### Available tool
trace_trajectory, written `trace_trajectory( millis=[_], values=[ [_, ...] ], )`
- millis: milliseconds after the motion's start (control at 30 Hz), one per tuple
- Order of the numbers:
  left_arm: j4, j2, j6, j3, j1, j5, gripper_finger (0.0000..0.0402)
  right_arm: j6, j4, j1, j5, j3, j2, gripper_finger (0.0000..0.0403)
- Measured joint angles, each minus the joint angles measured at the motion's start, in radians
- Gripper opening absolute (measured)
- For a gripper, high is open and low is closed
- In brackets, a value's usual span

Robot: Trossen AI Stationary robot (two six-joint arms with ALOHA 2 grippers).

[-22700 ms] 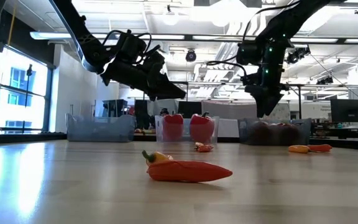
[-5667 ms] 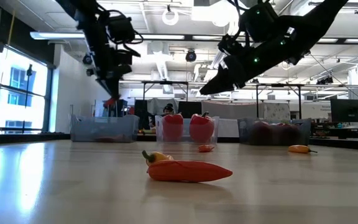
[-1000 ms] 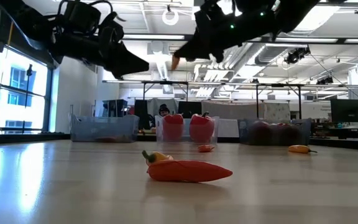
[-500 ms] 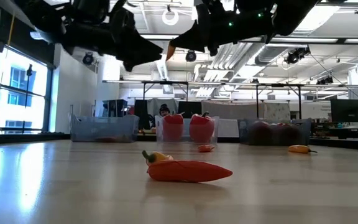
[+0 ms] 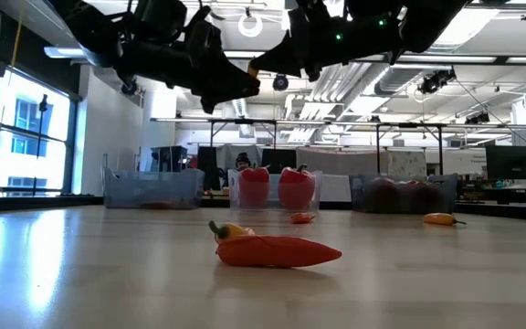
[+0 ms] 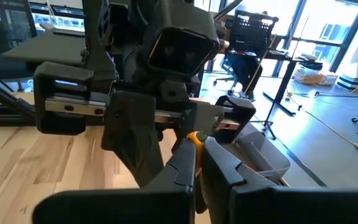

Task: Sort produce into baskets
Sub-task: Put the yellow chili pepper into the left black bin

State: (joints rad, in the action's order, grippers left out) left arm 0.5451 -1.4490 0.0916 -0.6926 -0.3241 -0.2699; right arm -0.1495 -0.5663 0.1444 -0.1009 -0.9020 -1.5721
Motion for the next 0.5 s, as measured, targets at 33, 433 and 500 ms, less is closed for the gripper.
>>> trace_trajectory(
  millis=[33, 433, 500],
  values=[
    [0.001, 0.0, -0.006, 0.0, 0.0, 0.0, 0.0087, -0.006, 0.0, 0.0, 0.0, 0.0, 0.0, 0.0002],
    [-0.011, 0.0, -0.04, 0.0, -0.041, -0.003, 0.0011, -0.027, 0.031, 0.0, -0.046, 0.0, 0.0, 0.0051],
    [-0.032, 0.005, -0.043, 0.0, -0.057, 0.002, 0.0006, -0.028, 0.036, 0.0, -0.09, 0.0, 0.0, 0.0081]
  ],
)
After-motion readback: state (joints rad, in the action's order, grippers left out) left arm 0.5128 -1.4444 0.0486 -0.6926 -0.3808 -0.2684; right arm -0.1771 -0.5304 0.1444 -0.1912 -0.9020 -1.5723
